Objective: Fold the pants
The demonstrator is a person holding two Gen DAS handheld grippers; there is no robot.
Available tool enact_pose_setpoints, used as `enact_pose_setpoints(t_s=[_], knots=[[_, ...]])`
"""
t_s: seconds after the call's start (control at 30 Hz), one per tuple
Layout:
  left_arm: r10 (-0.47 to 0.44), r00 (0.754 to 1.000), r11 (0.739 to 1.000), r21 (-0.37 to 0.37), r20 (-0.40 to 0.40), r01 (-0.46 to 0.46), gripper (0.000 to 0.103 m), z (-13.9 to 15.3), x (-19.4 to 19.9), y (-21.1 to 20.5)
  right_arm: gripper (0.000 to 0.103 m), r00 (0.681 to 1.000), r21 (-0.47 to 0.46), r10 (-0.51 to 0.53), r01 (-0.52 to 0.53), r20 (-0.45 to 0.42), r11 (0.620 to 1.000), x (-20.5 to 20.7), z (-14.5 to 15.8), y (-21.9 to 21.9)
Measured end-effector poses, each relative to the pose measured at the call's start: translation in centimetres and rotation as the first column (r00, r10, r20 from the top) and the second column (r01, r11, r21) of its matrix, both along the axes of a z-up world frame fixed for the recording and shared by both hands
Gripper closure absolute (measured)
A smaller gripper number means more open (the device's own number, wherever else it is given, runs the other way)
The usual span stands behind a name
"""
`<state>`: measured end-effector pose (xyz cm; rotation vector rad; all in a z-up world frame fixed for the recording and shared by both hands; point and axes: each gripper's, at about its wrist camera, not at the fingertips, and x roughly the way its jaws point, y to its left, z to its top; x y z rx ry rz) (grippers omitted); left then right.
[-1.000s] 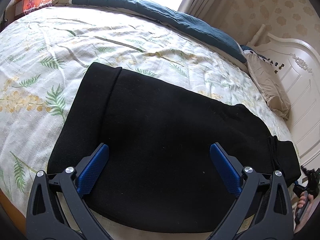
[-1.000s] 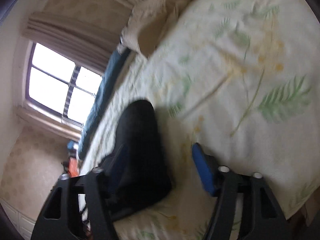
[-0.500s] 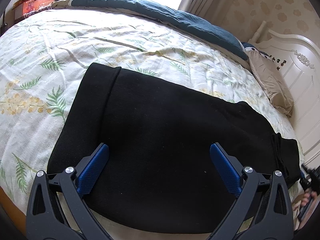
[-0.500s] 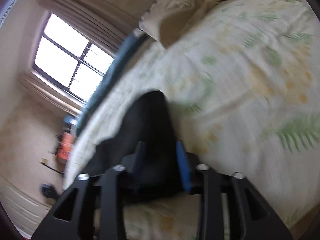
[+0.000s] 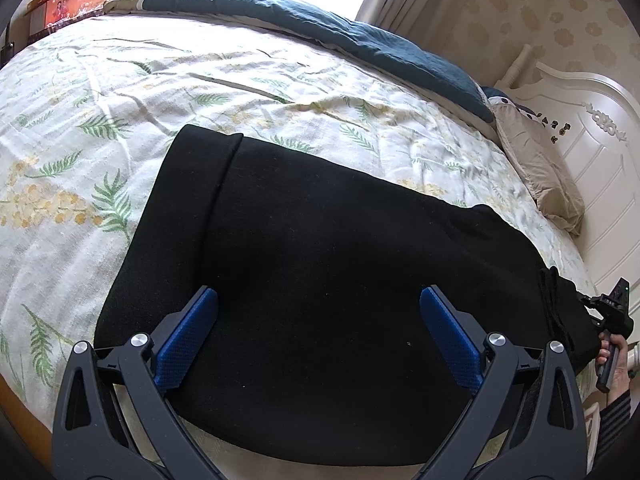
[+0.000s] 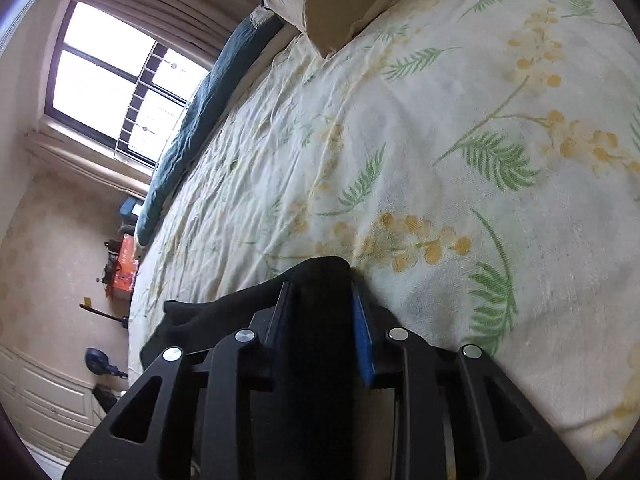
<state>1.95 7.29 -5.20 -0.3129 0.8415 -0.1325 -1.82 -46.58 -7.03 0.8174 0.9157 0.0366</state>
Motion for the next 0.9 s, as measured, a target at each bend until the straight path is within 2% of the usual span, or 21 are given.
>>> enact_pose_setpoints(t_s=[0.1, 0.17, 0.2, 0.27, 0.33, 0.4, 0.47, 0.53, 0.6, 0.67, 0.73, 0.8, 0.83, 0.9], knots=[[-0.002, 1.000, 1.000, 0.001, 0.002, 0.002, 0.003, 0.0, 0.0, 0.1, 0.071, 1.000, 0.032, -0.009, 0.009, 0.021, 0.999, -0.8, 0.4, -0.1], [-0.009, 1.000, 1.000, 0.004, 0.003, 0.009, 0.003, 0.1, -0.1, 0.1, 0.069, 0.998, 0.029, -0.051, 0.050, 0.041, 0.998, -2.1, 1.6, -0.3], [-0.013, 1.000, 1.000, 0.004, 0.003, 0.013, 0.003, 0.1, -0.2, 0.1, 0.069, 0.995, 0.017, -0.082, 0.082, 0.064, 0.997, -2.8, 2.3, -0.3], [-0.019, 1.000, 1.000, -0.001, 0.003, 0.019, 0.003, 0.2, -0.2, 0.2, 0.069, 0.982, 0.049, -0.108, 0.102, 0.154, 0.994, -4.4, 4.0, 0.3], [-0.020, 1.000, 1.000, -0.007, 0.004, 0.020, 0.003, 0.2, -0.1, 0.3, 0.069, 0.971, 0.109, -0.068, 0.044, 0.229, 0.993, -5.6, 5.0, 2.5], [-0.017, 1.000, 1.000, -0.008, 0.006, 0.017, 0.003, 0.2, -0.1, 0.3, 0.069, 0.966, 0.142, -0.006, -0.032, 0.257, 0.989, -5.8, 5.0, 4.8], [-0.017, 1.000, 1.000, 0.000, 0.009, 0.017, 0.003, 0.2, -0.2, 0.1, 0.069, 0.971, 0.171, 0.044, -0.087, 0.237, 0.981, -5.7, 3.9, 6.8], [-0.022, 1.000, 1.000, 0.009, 0.011, 0.022, 0.003, 0.2, -0.1, 0.0, 0.069, 0.983, 0.139, 0.056, -0.081, 0.174, 0.987, -5.1, 2.3, 7.9], [-0.027, 1.000, 1.000, 0.014, 0.012, 0.027, 0.003, 0.2, -0.2, -0.1, 0.080, 0.990, 0.107, 0.029, -0.044, 0.140, 0.993, -4.9, 0.8, 8.0], [-0.035, 0.999, 0.999, 0.015, 0.013, 0.034, 0.003, 0.3, -0.2, -0.1, 0.080, 0.990, 0.108, 0.016, -0.032, 0.143, 0.994, -4.9, 0.9, 8.1], [-0.049, 0.999, 0.999, 0.012, 0.015, 0.049, 0.003, 0.5, -0.2, 0.1, 0.077, 0.990, 0.094, 0.019, -0.033, 0.138, 0.995, -4.9, 1.3, 8.3], [-0.064, 0.998, 0.998, -0.007, 0.012, 0.064, 0.003, 0.8, -0.3, 0.5, 0.070, 0.989, 0.090, 0.024, -0.038, 0.148, 0.995, -4.8, 1.5, 8.7], [-0.068, 0.998, 0.997, -0.036, 0.007, 0.069, 0.003, 1.1, -0.5, 1.1, 0.067, 0.988, 0.093, 0.025, -0.040, 0.154, 0.995, -4.6, 1.7, 9.0], [-0.054, 0.998, 0.993, -0.104, 0.011, 0.055, 0.003, 1.9, -1.2, 2.8, 0.054, 0.985, 0.098, 0.017, -0.035, 0.173, 0.995, -5.0, 2.0, 9.0]])
